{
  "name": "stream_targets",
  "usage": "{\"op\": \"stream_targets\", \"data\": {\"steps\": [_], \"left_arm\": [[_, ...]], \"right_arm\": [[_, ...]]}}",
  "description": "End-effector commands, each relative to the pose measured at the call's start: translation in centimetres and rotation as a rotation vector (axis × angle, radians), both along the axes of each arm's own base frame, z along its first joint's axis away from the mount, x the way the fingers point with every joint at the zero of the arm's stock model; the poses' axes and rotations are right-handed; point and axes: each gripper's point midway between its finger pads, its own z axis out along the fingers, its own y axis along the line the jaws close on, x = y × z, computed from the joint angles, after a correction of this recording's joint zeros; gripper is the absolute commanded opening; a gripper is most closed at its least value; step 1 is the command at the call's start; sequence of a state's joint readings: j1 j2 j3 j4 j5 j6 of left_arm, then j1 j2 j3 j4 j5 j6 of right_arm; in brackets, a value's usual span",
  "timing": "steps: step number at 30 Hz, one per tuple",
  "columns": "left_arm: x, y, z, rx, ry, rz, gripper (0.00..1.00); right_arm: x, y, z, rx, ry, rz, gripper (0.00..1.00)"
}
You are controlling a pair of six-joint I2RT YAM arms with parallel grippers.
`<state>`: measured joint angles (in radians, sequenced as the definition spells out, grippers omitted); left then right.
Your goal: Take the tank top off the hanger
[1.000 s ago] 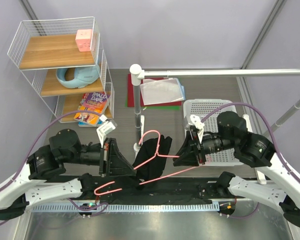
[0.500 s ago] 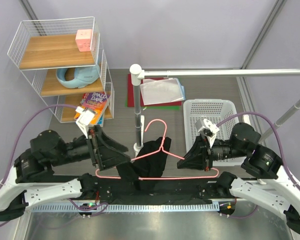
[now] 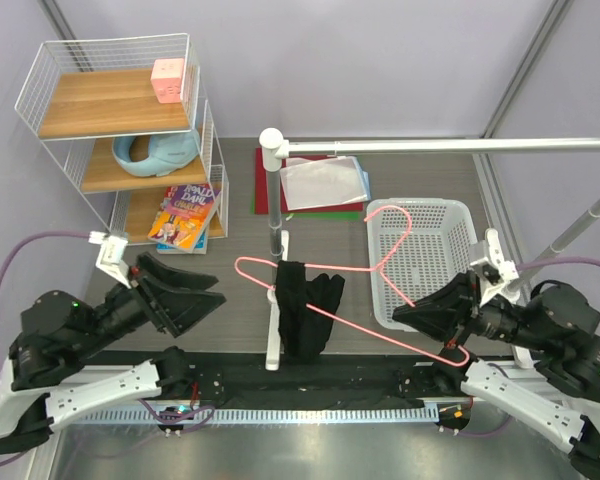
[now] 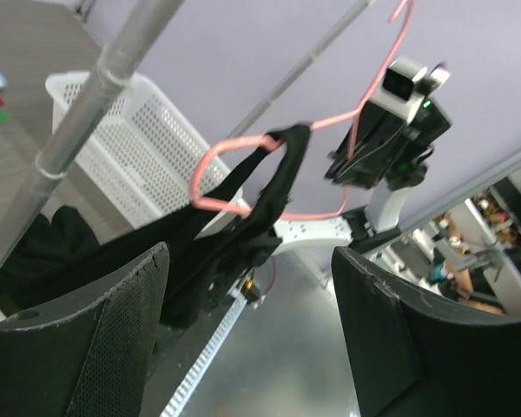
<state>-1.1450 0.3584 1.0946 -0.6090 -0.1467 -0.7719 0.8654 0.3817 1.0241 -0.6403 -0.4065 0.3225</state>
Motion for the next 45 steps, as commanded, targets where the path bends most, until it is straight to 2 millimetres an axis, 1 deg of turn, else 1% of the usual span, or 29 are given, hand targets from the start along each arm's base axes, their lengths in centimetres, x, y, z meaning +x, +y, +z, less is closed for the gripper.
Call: {"op": "stream_targets", "data": {"steps": [1, 2, 3, 5, 7, 8, 9, 10, 11, 12, 14, 15, 16, 19, 20, 23, 27, 30, 31, 33, 34, 36, 37, 39, 40, 41, 43, 44, 45], "left_arm": [[-0.2, -3.9, -0.9, 0.039, -0.068, -0.104, 0.77], [-0.9, -5.2, -1.8, 0.067, -0.076, -0.171, 0.79], [-0.6, -6.6, -2.5, 0.101, -0.084, -0.195, 0.80], [-0.5, -8.3, -2.7, 0.109, -0.108, -0.232, 0.80], [0.0, -9.8, -3.8, 0.146, -0.118, -0.243, 0.81], [0.5, -10.1, -3.5, 0.130, -0.133, -0.226, 0.81], [1.1, -10.5, -4.2, 0.141, -0.130, -0.201, 0.81], [1.3, -10.8, -4.3, 0.137, -0.146, -0.199, 0.81], [1.5, -11.1, -3.7, 0.102, -0.171, -0.192, 0.80], [1.7, -11.4, -4.2, 0.094, -0.180, -0.191, 0.80], [1.5, -12.0, -4.0, 0.064, -0.208, -0.212, 0.80], [1.2, -12.1, -2.6, 0.004, -0.247, -0.222, 0.80], [0.6, -12.5, -3.0, 0.000, -0.262, -0.263, 0.80], [0.2, -13.3, -2.4, -0.035, -0.297, -0.294, 0.81], [0.3, -14.1, -2.9, -0.018, -0.290, -0.312, 0.81], [0.3, -15.5, -3.2, -0.002, -0.268, -0.348, 0.80], [1.0, -16.5, -3.9, 0.017, -0.237, -0.340, 0.75], [2.0, -16.7, -4.3, 0.026, -0.213, -0.290, 0.64], [2.2, -16.6, -4.7, 0.038, -0.201, -0.278, 0.59], [2.4, -16.5, -4.7, 0.040, -0.196, -0.270, 0.54], [2.4, -16.5, -4.6, 0.035, -0.194, -0.269, 0.47], [2.3, -16.5, -4.4, 0.023, -0.191, -0.272, 0.39], [2.2, -16.6, -4.4, 0.017, -0.187, -0.276, 0.28], [2.2, -16.6, -4.0, 0.011, -0.184, -0.277, 0.18], [2.6, -16.5, -4.0, 0.011, -0.170, -0.256, 0.08], [2.7, -16.4, -3.9, 0.018, -0.160, -0.243, 0.04], [3.3, -16.1, -3.7, 0.017, -0.147, -0.205, 0.00], [3.4, -15.8, -3.3, 0.005, -0.139, -0.193, 0.00], [3.5, -15.6, -3.3, 0.006, -0.130, -0.183, 0.00]], "right_arm": [[-0.4, -2.6, 3.8, 0.132, -0.049, -0.093, 0.01], [-0.4, -3.0, 4.3, 0.148, -0.057, -0.111, 0.01], [-0.5, -3.2, 4.4, 0.153, -0.056, -0.115, 0.01], [-0.7, -3.8, 5.1, 0.175, -0.066, -0.128, 0.01], [-0.6, -4.1, 5.6, 0.188, -0.064, -0.144, 0.01], [-0.7, -4.3, 5.9, 0.197, -0.066, -0.145, 0.01], [-0.8, -4.3, 6.1, 0.204, -0.061, -0.145, 0.01], [-0.9, -4.4, 6.3, 0.208, -0.061, -0.140, 0.01], [-1.2, -4.5, 6.6, 0.216, -0.064, -0.133, 0.01], [-1.3, -4.5, 6.7, 0.219, -0.062, -0.126, 0.01], [-1.6, -4.6, 6.8, 0.221, -0.066, -0.120, 0.01], [-1.6, -4.6, 6.8, 0.218, -0.064, -0.120, 0.01], [-1.7, -4.7, 6.8, 0.218, -0.064, -0.117, 0.01], [-2.0, -4.7, 7.1, 0.223, -0.065, -0.104, 0.01], [-2.0, -4.7, 7.1, 0.223, -0.063, -0.103, 0.01], [-2.1, -4.6, 7.1, 0.226, -0.060, -0.098, 0.01], [-2.4, -4.6, 7.4, 0.239, -0.064, -0.082, 0.01], [-2.7, -4.7, 7.6, 0.249, -0.064, -0.075, 0.01], [-2.9, -4.9, 7.7, 0.255, -0.067, -0.074, 0.01], [-3.2, -5.0, 7.6, 0.258, -0.063, -0.061, 0.01], [-3.4, -5.1, 7.7, 0.263, -0.066, -0.054, 0.01], [-3.8, -5.2, 7.7, 0.267, -0.064, -0.042, 0.01], [-3.8, -5.2, 7.7, 0.267, -0.061, -0.040, 0.01], [-4.1, -5.3, 7.6, 0.265, -0.061, -0.033, 0.01], [-4.2, -5.4, 7.6, 0.267, -0.059, -0.031, 0.01], [-4.3, -5.5, 7.5, 0.268, -0.056, -0.030, 0.01], [-4.4, -5.6, 7.4, 0.266, -0.053, -0.029, 0.01], [-4.5, -5.7, 7.2, 0.262, -0.046, -0.029, 0.01], [-4.6, -5.8, 7.1, 0.262, -0.047, -0.031, 0.01]]}}
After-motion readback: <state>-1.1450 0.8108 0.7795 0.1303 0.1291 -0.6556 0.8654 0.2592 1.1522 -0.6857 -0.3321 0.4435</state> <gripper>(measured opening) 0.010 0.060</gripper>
